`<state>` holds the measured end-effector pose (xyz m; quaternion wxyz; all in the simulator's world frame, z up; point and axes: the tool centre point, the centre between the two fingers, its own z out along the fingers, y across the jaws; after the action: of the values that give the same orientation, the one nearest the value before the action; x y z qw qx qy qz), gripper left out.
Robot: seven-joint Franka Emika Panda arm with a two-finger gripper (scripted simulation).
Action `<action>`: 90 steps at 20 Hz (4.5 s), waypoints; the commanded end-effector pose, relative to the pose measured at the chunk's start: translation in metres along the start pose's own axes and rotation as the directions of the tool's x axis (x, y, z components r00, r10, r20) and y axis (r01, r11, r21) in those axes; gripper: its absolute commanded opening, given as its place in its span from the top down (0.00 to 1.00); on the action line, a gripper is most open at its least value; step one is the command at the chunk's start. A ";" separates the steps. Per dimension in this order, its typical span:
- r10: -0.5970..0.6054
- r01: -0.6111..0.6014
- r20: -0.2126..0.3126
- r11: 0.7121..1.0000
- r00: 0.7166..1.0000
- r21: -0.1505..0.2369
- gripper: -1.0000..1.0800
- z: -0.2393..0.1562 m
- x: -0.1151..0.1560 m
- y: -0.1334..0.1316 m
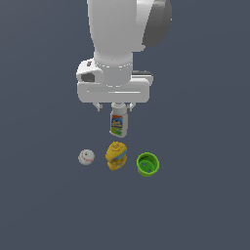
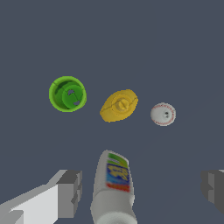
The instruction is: Pick up a designated object from a clutter of objects.
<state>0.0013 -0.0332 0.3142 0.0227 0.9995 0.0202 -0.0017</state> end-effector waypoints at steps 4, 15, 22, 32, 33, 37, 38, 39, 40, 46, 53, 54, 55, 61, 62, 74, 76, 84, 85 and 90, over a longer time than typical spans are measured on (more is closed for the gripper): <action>0.007 -0.007 0.000 1.000 1.000 0.004 0.04 0.006 0.003 0.004; 0.083 -0.083 0.003 0.996 0.997 0.034 0.04 0.065 0.027 0.040; 0.173 -0.173 0.006 0.984 0.985 0.049 0.04 0.136 0.041 0.086; 0.260 -0.260 0.008 0.964 0.965 0.047 0.04 0.208 0.041 0.132; 0.265 -0.265 0.008 0.963 0.964 0.047 0.04 0.212 0.040 0.135; 0.276 -0.276 0.008 0.960 0.961 0.045 0.04 0.222 0.039 0.141; 0.277 -0.278 0.008 0.960 0.961 0.045 0.04 0.223 0.039 0.142; 0.277 -0.278 0.008 0.960 0.961 0.045 0.04 0.223 0.039 0.142; 0.276 -0.277 0.010 0.960 0.961 0.045 0.04 0.222 0.039 0.141; 0.276 -0.277 0.010 0.960 0.961 0.045 0.04 0.236 0.039 0.140; 0.278 -0.278 0.009 0.960 0.961 0.045 0.04 0.269 0.038 0.139; 0.278 -0.278 0.009 0.959 0.961 0.045 0.04 0.271 0.038 0.139; 0.278 -0.278 0.009 0.959 0.961 0.045 0.04 0.272 0.039 0.140; 0.278 -0.278 0.009 0.959 0.961 0.045 1.00 0.273 0.039 0.140; 0.278 -0.278 0.009 0.959 0.961 0.045 1.00 0.273 0.039 0.140; 0.278 -0.278 0.009 0.959 0.961 0.045 1.00 0.265 0.038 0.132; 0.278 -0.278 0.009 0.959 0.961 0.045 1.00 0.259 0.037 0.126; 0.278 -0.278 0.009 0.959 0.961 0.045 1.00 0.216 0.032 0.084; 0.278 -0.278 0.009 0.959 0.961 0.045 1.00 0.208 0.032 0.077; 0.278 -0.278 0.008 0.959 0.960 0.044 1.00 0.163 0.027 0.034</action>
<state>0.0306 -0.0875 0.1378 0.0000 0.9927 -0.1207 -0.0014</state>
